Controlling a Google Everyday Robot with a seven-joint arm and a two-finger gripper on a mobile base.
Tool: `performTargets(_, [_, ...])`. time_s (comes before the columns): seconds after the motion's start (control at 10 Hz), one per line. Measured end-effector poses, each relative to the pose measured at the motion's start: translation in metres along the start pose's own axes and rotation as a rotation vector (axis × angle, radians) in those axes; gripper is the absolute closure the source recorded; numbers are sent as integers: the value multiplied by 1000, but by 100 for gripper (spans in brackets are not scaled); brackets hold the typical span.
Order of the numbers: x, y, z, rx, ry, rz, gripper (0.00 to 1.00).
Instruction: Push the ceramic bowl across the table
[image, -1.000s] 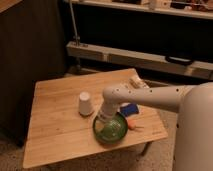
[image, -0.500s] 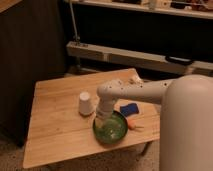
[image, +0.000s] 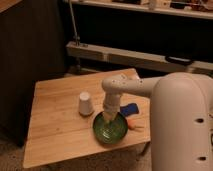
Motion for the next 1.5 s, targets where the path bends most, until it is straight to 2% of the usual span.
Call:
performTargets(0.2, [1,-14,-1,28,-3,28,62])
performTargets(0.4, [-6,-21,-3,43,-30,44,62])
performTargets(0.6, [-22,-26,-8,53,-67,47,62])
performTargets(0.9, [-54,-24,-11,63,-96,30,62])
performTargets(1.2, [-81,-27,-11,87,-107,4,62])
performTargets(1.5, [-105,-41,-8,109,-109,-3,62])
